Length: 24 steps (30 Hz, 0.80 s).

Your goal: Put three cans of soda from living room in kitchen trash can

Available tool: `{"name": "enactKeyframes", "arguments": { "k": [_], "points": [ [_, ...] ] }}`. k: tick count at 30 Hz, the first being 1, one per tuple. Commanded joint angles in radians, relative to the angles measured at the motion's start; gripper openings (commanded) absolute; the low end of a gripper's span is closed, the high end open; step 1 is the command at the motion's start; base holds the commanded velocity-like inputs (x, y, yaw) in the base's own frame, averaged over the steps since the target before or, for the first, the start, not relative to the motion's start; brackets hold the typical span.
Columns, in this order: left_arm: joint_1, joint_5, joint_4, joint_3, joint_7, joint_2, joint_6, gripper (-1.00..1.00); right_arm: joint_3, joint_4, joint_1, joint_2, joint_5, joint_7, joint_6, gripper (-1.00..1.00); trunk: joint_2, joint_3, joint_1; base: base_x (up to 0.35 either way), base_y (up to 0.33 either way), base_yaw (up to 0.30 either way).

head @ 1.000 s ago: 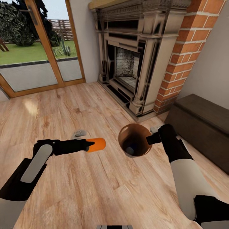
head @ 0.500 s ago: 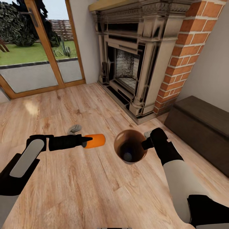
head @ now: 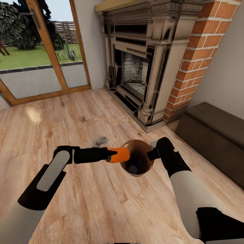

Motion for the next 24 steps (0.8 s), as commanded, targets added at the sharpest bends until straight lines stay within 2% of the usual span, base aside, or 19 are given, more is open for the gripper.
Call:
{"name": "enactKeyframes", "arguments": {
  "k": [1, 3, 5, 8, 9, 12, 17, 24],
  "points": [
    [0.000, 0.000, 0.001, -0.012, 0.026, -0.008, 0.000, -1.00, 0.000, -0.001, 0.000, 0.000, -0.016, 0.004, 0.003, -1.00, 0.000, 0.000, 0.000, 0.000, 0.000, 0.000],
    [0.000, -0.001, 0.002, -0.019, 0.042, -0.015, 0.000, -1.00, 0.000, -0.001, 0.000, 0.002, -0.016, 0.004, 0.003, -1.00, 0.000, 0.000, 0.000, 0.000, 0.000, 0.000],
    [0.000, -0.001, 0.004, -0.030, 0.062, -0.034, 0.000, -1.00, 0.000, -0.001, 0.000, 0.007, -0.015, 0.004, 0.003, -1.00, 0.000, 0.000, 0.000, 0.000, 0.000, 0.000],
    [-0.001, -0.002, 0.007, -0.048, 0.114, -0.077, 0.000, -1.00, 0.002, -0.002, 0.004, 0.021, -0.014, 0.003, 0.003, -1.00, 0.000, 0.000, 0.000, 0.000, 0.000, 0.000],
    [-0.001, -0.003, 0.008, -0.051, 0.124, -0.085, 0.000, -1.00, 0.003, -0.002, 0.006, 0.022, -0.013, 0.003, 0.003, -1.00, 0.000, 0.000, 0.000, 0.000, 0.000, 0.000],
    [-0.001, -0.004, 0.010, -0.066, 0.167, -0.114, 0.000, -1.00, 0.035, -0.002, 0.016, 0.026, -0.013, 0.003, 0.003, -1.00, 0.000, 0.000, 0.000, 0.000, 0.000, 0.000],
    [-0.001, -0.005, 0.012, -0.085, 0.195, -0.130, 0.000, -1.00, 0.073, -0.005, 0.034, 0.037, -0.013, 0.003, 0.003, -1.00, 0.000, 0.000, 0.000, 0.000, 0.000, 0.000],
    [-0.001, -0.014, 0.045, -0.099, 0.246, -0.134, 0.000, -1.00, 0.081, -0.009, 0.044, 0.043, -0.013, 0.003, 0.003, -1.00, 0.000, 0.000, 0.000, 0.000, 0.000, 0.000]
  ]
}}
